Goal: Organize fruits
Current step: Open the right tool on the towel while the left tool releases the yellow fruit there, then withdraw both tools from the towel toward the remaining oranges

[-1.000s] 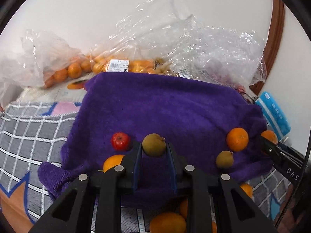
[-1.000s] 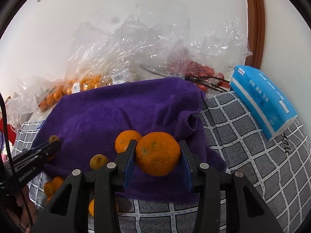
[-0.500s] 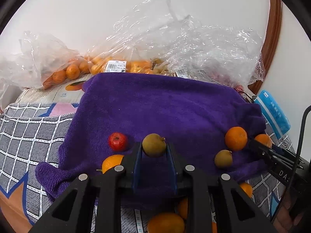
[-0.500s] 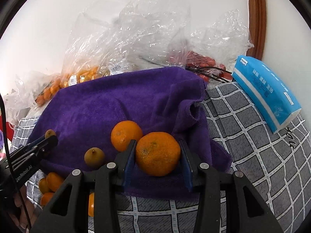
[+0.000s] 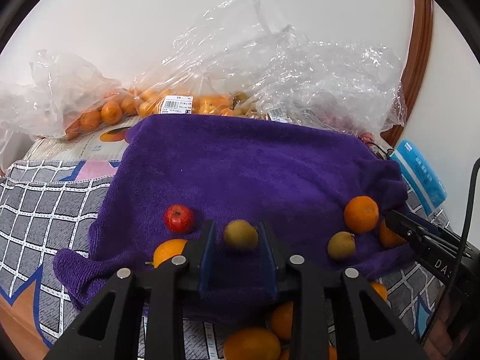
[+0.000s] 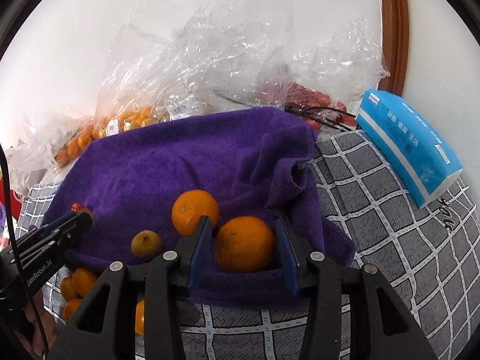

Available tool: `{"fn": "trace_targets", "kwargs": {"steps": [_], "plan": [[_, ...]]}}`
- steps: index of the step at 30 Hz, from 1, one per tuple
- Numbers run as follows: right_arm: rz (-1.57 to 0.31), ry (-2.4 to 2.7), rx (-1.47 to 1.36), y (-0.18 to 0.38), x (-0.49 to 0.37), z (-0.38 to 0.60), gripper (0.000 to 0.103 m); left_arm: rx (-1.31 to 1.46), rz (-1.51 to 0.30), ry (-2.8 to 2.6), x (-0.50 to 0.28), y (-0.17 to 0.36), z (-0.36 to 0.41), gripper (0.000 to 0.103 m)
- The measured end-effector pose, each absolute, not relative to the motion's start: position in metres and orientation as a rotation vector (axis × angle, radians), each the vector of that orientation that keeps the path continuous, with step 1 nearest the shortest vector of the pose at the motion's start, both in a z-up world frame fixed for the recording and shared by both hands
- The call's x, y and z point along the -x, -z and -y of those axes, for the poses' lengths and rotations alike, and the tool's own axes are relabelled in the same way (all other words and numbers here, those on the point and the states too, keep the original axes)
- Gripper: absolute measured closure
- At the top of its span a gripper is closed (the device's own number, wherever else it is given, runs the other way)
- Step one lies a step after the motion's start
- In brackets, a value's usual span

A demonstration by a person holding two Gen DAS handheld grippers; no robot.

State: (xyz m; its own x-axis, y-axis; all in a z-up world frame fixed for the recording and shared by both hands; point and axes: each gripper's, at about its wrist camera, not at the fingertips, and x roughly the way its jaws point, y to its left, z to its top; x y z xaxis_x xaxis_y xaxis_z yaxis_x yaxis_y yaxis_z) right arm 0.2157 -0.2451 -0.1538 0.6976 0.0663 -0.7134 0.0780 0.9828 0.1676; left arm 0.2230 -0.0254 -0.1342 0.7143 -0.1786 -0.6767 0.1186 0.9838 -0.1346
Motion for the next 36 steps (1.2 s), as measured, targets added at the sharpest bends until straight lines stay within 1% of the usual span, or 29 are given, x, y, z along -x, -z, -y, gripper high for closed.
{"fn": "trace_targets", "kwargs": {"steps": [4, 10, 15, 16, 22, 26, 33, 36], "plan": [[-0.771, 0.001, -0.199, 0.148, -0.212, 0.245, 0.058, 0.09, -0.736, 0.171, -0.22, 0.131, 0.025, 0.069], [-0.74, 0.019, -0.209, 0.143, -0.208, 0.244, 0.058, 0.095, -0.707, 0.16, -0.216, 0.122, 0.021, 0.069], [-0.743, 0.024, -0.19, 0.132, -0.203, 0.242, 0.058, 0.084, -0.666, 0.139, -0.206, 0.099, 0.015, 0.068], [-0.744, 0.034, -0.181, 0.128, -0.201, 0.242, 0.058, 0.086, -0.674, 0.142, -0.205, 0.094, 0.014, 0.066], [-0.736, 0.022, -0.176, 0.108, -0.18, 0.239, 0.058, 0.101, -0.732, 0.125, -0.192, 0.09, 0.001, 0.066], [-0.78, -0.021, -0.216, 0.11, -0.169, 0.233, 0.058, 0.112, -0.771, 0.117, -0.179, 0.097, -0.01, 0.066], [-0.791, -0.039, -0.209, 0.11, -0.143, 0.217, 0.058, 0.044, -0.853, 0.1, -0.157, 0.114, -0.013, 0.066], [-0.782, -0.043, -0.2, 0.109, -0.132, 0.211, 0.058, 0.048, -0.843, 0.098, -0.145, 0.113, -0.016, 0.066]]}}
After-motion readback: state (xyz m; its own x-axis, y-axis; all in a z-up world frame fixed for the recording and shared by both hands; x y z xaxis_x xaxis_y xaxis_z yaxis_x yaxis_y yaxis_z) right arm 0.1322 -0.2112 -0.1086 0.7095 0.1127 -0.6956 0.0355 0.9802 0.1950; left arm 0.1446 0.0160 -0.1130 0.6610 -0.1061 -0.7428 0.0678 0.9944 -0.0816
